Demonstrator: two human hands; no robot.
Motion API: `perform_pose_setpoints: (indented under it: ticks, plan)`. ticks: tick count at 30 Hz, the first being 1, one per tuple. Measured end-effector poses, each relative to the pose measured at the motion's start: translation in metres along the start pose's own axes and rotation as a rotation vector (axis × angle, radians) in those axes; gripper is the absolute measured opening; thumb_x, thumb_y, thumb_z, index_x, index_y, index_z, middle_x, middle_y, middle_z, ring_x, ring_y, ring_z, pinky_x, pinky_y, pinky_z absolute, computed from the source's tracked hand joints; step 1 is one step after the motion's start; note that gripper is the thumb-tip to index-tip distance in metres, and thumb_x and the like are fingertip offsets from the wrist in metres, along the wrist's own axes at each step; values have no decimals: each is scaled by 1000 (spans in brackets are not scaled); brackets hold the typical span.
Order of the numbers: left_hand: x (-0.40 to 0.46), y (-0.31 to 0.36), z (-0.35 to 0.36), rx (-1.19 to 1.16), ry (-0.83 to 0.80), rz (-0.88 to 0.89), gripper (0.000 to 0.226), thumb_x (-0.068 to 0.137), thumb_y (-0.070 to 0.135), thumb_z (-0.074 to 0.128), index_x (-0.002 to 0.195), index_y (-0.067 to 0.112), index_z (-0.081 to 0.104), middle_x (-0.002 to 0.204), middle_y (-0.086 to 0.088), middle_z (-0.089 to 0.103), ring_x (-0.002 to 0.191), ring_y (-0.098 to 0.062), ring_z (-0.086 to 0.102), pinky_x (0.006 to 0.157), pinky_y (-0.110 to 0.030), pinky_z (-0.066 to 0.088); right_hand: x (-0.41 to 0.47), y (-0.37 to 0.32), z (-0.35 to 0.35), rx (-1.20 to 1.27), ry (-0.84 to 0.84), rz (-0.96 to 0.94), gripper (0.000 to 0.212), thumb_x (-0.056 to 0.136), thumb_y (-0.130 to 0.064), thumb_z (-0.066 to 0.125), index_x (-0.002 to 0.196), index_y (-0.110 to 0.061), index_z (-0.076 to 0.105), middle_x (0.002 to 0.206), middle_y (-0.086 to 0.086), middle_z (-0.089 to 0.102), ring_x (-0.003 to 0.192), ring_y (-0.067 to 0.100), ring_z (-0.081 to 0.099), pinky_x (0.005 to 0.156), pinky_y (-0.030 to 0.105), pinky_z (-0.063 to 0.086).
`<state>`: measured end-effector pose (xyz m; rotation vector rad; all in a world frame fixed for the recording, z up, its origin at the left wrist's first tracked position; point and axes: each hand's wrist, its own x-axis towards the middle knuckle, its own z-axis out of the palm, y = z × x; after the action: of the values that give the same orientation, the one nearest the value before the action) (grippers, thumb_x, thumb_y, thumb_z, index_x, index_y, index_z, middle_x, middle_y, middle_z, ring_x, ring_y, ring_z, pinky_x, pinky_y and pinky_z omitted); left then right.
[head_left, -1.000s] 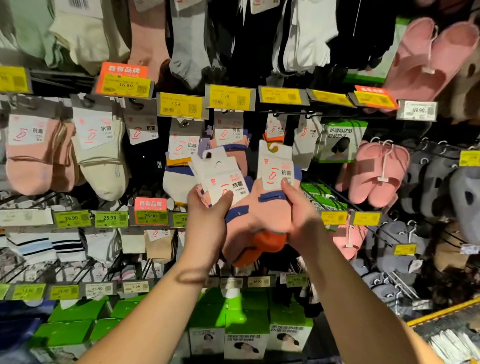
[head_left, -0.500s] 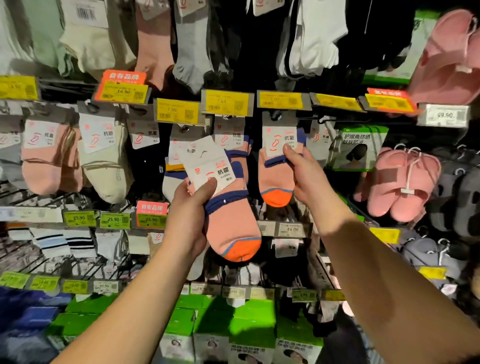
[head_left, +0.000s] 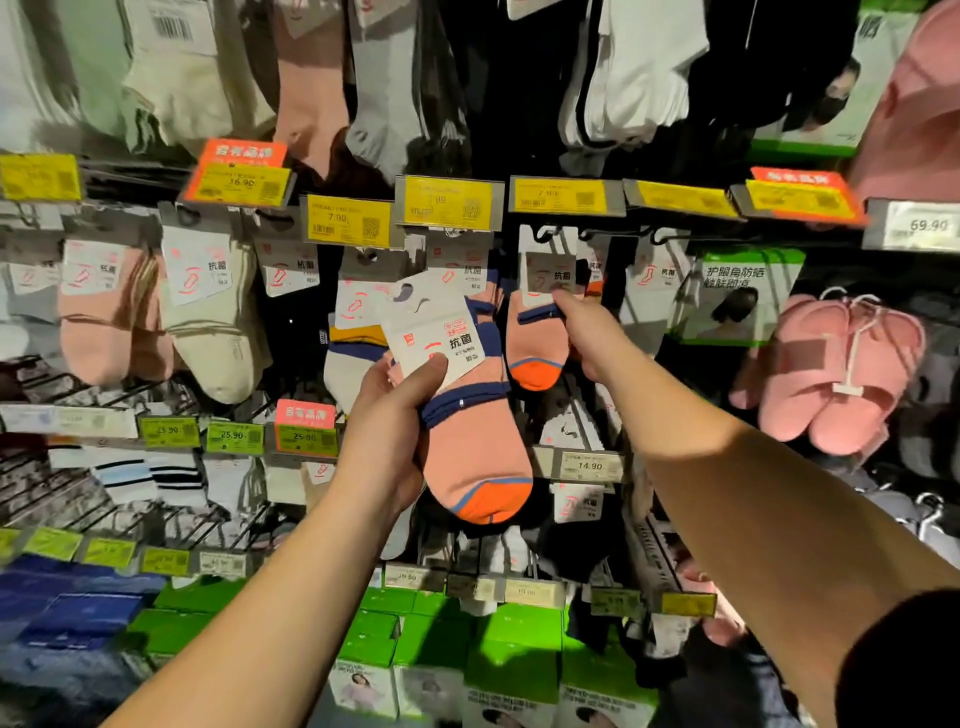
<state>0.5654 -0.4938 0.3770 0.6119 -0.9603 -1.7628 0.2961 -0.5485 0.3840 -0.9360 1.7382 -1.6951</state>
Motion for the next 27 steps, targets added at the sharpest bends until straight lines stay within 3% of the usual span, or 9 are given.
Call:
perform_pose_setpoints:
  ticks: [1, 3, 5, 8, 13, 15, 18, 21, 27]
  plan:
    - [0, 0, 0, 1, 0, 2, 40, 97, 8, 61, 135, 7, 51, 117, -14, 73, 84, -22, 75, 62, -31, 59, 19, 13, -4, 9, -17, 11, 62, 76, -60, 58, 116, -13, 71, 120, 4, 71, 124, 27, 57, 111, 46, 40]
    - [-1, 0, 1, 5, 5, 7, 41, 96, 8, 61, 136, 8, 51, 117, -13, 73, 85, -22, 75, 63, -32, 60, 63, 45, -14, 37, -41, 51, 101, 59, -73, 61, 142, -15, 50, 137, 5, 61, 129, 29, 54, 112, 52, 39]
    - [-1, 0, 1, 6, 12, 11, 40, 96, 7, 62, 135, 8, 51, 118, -13, 72, 86, -22, 75, 64, -32, 60, 57, 45, -14, 65, -48, 82, 109, 56, -76, 61, 147, -20, 39, 140, 6, 57, 126, 30, 55, 110, 53, 42]
    - [-2, -1, 1, 1, 19, 12, 38, 96, 7, 61, 133, 8, 52, 116, -13, 73, 84, -21, 75, 64, -32, 60, 10, 21, -7, 89, -65, 113, 85, 75, -68, 61, 142, -20, 41, 132, 4, 62, 119, 23, 60, 105, 44, 46]
    - [-4, -3, -1, 1, 5, 18, 20, 96, 4, 60, 111, 16, 57, 92, 0, 78, 77, -16, 75, 63, -31, 59, -5, 35, -20, 74, -90, 150, 81, 84, -67, 58, 147, -20, 40, 134, -2, 55, 119, 13, 56, 99, 34, 45]
    - [-5, -6, -1, -5, 6, 15, 19, 96, 3, 60, 106, 19, 56, 86, 3, 78, 74, -14, 75, 64, -31, 60, -22, 41, -21, 103, -1, 161, 57, 94, -51, 60, 137, -17, 46, 125, 1, 58, 107, 12, 61, 84, 28, 49]
    - [-5, -10, -2, 1, 7, 8, 27, 95, 3, 61, 121, 10, 56, 94, -2, 78, 76, -17, 75, 62, -29, 60, -62, 41, -13, 162, 58, 116, 10, 100, -30, 56, 103, -21, 56, 95, -1, 59, 77, 9, 58, 65, 23, 44]
    - [-5, -15, 2, 16, 15, 14, 40, 94, 2, 61, 133, 5, 51, 110, -11, 75, 83, -21, 75, 64, -30, 60, -112, 27, 6, 205, -15, 49, 14, 103, -26, 50, 94, -20, 58, 88, 0, 57, 71, 11, 52, 63, 23, 42]
    - [-7, -28, 10, 73, -10, 42, 30, 93, -1, 62, 117, 13, 54, 104, -8, 76, 84, -19, 75, 67, -28, 60, -178, 16, 30, 276, -127, -142, 15, 99, -31, 60, 89, -20, 61, 82, 1, 64, 78, 12, 60, 73, 30, 49]
